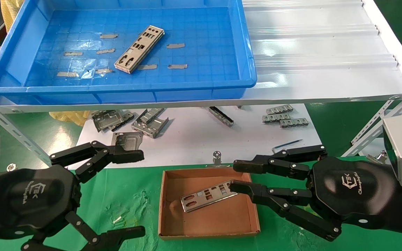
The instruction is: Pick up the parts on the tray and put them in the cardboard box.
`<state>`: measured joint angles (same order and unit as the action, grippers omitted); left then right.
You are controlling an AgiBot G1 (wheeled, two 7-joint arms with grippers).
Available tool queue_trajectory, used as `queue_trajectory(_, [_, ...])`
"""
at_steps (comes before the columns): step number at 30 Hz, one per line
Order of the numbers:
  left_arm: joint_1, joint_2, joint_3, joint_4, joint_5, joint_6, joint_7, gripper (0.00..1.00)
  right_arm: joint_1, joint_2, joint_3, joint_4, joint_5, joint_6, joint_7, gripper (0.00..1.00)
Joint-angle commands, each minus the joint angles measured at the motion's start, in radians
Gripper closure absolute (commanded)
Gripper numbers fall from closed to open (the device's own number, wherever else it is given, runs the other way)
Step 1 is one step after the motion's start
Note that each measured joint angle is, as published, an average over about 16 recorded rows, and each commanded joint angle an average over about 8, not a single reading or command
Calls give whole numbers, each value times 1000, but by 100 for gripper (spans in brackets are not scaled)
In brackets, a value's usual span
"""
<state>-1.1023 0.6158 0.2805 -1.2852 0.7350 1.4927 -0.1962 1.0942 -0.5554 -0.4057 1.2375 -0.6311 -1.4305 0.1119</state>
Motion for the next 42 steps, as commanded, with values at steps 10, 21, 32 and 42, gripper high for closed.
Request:
queue_trajectory(10, [-234, 64, 43, 66, 113, -33, -60, 0, 0, 0, 0, 0, 0, 0, 0, 100])
queue_trajectory(21, [-589, 286, 163, 501, 382, -136, -35, 0, 0, 0, 0, 0, 0, 0, 0, 100])
queue_trajectory(32, [-818, 510, 246, 948, 567, -344, 112, 0, 0, 0, 0, 0, 0, 0, 0, 100])
queue_trajectory(42, [-887, 647, 277, 1176, 642, -603, 163, 0, 0, 0, 0, 0, 0, 0, 0, 39])
